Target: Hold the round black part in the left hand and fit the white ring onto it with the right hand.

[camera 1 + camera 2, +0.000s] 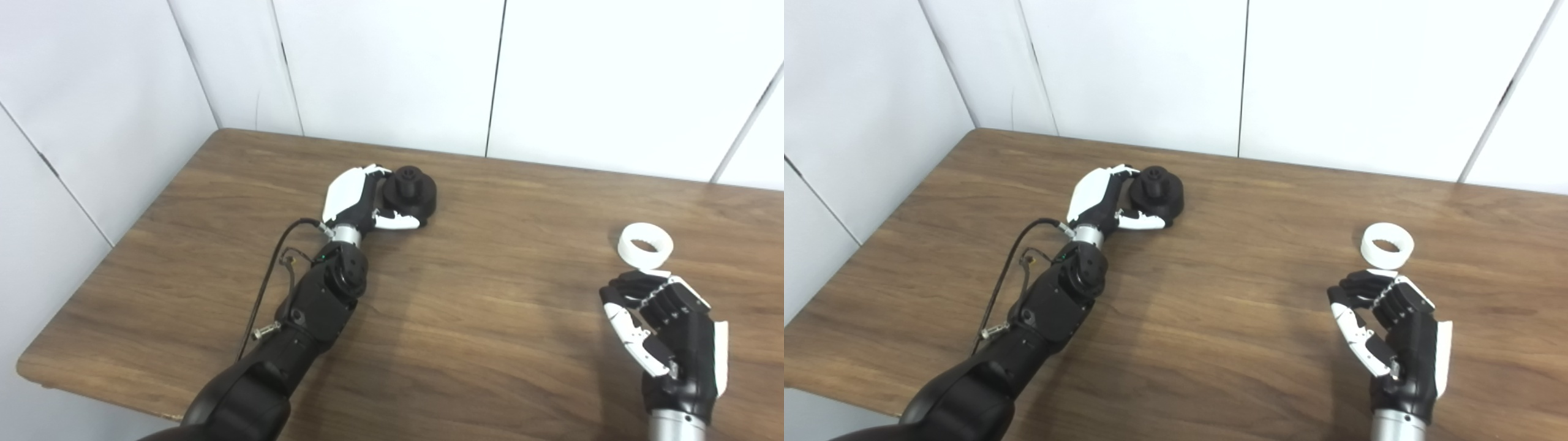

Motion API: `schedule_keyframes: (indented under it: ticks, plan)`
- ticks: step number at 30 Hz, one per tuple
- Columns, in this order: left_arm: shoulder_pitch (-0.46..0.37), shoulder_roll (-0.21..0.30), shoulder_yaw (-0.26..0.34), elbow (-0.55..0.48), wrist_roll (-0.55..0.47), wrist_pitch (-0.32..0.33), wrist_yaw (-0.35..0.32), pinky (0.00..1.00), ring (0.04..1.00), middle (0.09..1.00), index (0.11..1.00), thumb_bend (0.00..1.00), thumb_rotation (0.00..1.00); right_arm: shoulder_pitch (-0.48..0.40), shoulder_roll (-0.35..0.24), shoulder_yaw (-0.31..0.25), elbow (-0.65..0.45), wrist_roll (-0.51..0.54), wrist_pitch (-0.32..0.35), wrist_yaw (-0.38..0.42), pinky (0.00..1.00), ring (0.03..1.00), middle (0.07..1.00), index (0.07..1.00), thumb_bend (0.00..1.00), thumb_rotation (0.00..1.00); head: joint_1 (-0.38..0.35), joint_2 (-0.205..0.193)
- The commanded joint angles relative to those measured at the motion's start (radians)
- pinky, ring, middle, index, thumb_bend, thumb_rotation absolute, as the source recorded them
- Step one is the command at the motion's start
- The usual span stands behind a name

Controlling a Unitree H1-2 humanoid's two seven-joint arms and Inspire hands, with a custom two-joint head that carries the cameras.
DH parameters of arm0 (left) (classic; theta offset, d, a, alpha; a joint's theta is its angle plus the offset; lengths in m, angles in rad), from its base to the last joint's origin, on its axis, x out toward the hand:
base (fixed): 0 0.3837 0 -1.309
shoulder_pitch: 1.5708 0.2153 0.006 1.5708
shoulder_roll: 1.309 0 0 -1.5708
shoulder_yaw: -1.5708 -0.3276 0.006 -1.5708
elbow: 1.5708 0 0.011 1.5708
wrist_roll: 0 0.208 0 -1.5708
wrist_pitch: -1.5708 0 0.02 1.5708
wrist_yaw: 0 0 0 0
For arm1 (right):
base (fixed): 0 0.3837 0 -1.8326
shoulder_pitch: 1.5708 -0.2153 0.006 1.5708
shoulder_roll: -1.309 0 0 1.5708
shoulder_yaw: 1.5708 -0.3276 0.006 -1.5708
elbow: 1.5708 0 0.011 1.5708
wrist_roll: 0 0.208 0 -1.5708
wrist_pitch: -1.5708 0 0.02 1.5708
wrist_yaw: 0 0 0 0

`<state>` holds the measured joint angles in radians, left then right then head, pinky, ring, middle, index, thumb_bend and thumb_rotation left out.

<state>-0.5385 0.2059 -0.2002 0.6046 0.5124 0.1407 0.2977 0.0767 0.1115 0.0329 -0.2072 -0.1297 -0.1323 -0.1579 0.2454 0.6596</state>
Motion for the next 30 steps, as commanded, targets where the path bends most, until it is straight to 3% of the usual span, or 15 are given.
schedule_keyframes:
  ticks: [1, 5, 17, 22, 30]
  plan:
    - [-0.008, 0.012, -0.008, -0.028, 0.008, -0.003, -0.017, 0.93, 0.955, 0.917, 0.657, 0.85, 0.29, 0.028, 0.007, 0.001, -0.034, -0.002, -0.014, 0.001, 0.42, 0.503, 0.5, 0.485, 0.52, 0.01, 0.001, 0.0]
    - [0.04, 0.004, -0.02, -0.094, 0.016, -0.022, -0.018, 0.94, 0.962, 0.931, 0.671, 0.85, 0.31, 0.027, 0.007, 0.003, -0.033, -0.008, -0.016, 0.001, 0.43, 0.508, 0.502, 0.485, 0.52, 0.01, -0.004, 0.001]
    - [0.156, -0.001, -0.026, -0.326, 0.027, 0.008, -0.072, 0.95, 0.979, 0.943, 0.661, 0.83, 0.3, 0.019, 0.007, 0.005, -0.022, -0.017, -0.021, -0.001, 0.43, 0.508, 0.502, 0.484, 0.52, 0.01, -0.001, -0.002]
    - [0.201, -0.007, -0.031, -0.414, 0.047, 0.019, -0.095, 0.91, 0.967, 0.934, 0.647, 0.84, 0.3, 0.017, 0.005, 0.004, -0.022, -0.012, -0.019, 0.001, 0.43, 0.517, 0.505, 0.483, 0.52, 0.01, 0.004, -0.001]
    - [0.288, -0.029, -0.039, -0.584, 0.041, 0.086, -0.188, 0.89, 0.972, 0.93, 0.645, 0.84, 0.3, 0.015, 0.004, 0.005, -0.021, -0.015, -0.013, 0.002, 0.42, 0.513, 0.503, 0.484, 0.52, 0.01, 0.0, 0.001]
